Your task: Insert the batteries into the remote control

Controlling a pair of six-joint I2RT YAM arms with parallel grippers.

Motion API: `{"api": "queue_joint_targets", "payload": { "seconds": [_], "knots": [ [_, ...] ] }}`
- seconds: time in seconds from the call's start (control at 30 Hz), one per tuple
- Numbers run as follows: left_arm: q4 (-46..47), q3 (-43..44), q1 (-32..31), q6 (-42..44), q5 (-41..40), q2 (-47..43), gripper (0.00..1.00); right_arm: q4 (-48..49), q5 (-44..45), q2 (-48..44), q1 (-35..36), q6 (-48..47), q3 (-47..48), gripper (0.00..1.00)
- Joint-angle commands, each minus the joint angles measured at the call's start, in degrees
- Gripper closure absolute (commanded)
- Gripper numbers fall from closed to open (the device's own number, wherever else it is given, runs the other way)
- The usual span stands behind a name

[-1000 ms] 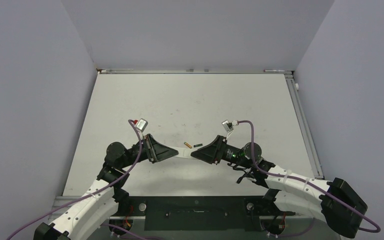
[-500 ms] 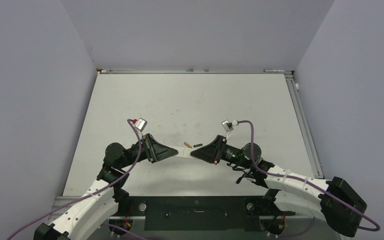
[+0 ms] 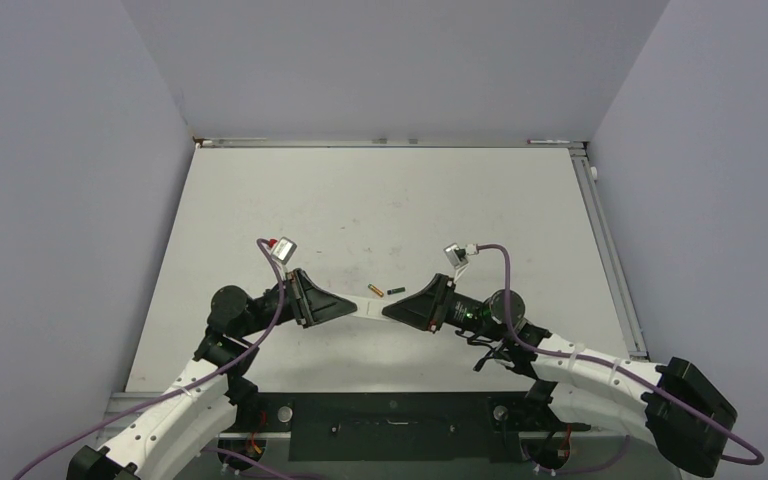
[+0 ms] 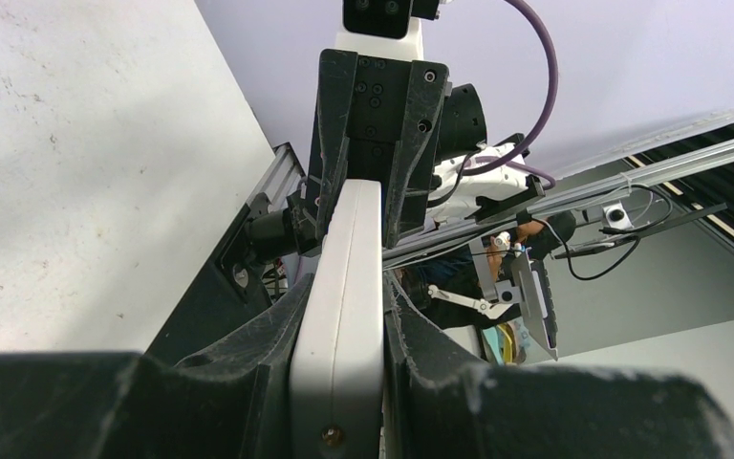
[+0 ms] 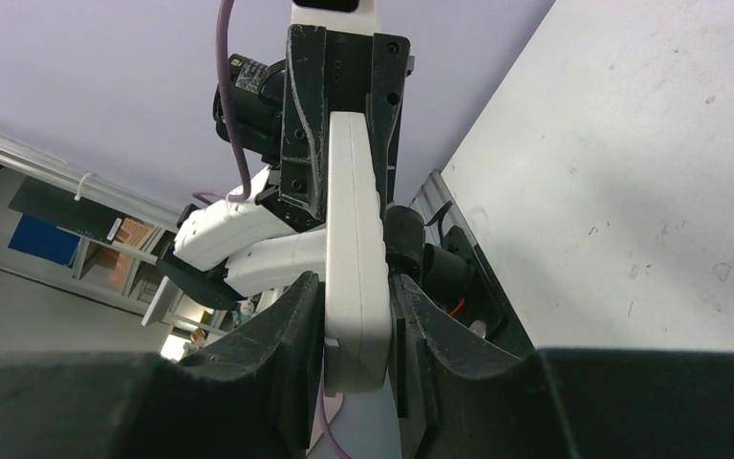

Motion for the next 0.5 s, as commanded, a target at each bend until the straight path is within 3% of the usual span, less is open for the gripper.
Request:
{"api": "queue_joint_targets", "payload": {
  "seconds": [0.0,0.47],
  "knots": [
    [2.06,0.26,0.51,0.26,-0.64,-0.33,1.0,3.01,1.34,-2.46,0.01,-1.21,-0.44,0.88],
    [1.06,1.2,0.45,0.82,-0.71,-0.19,1.0,-1.04,2.09,-5.73,0.05,-2.08,-0.79,0.84]
  ]
}}
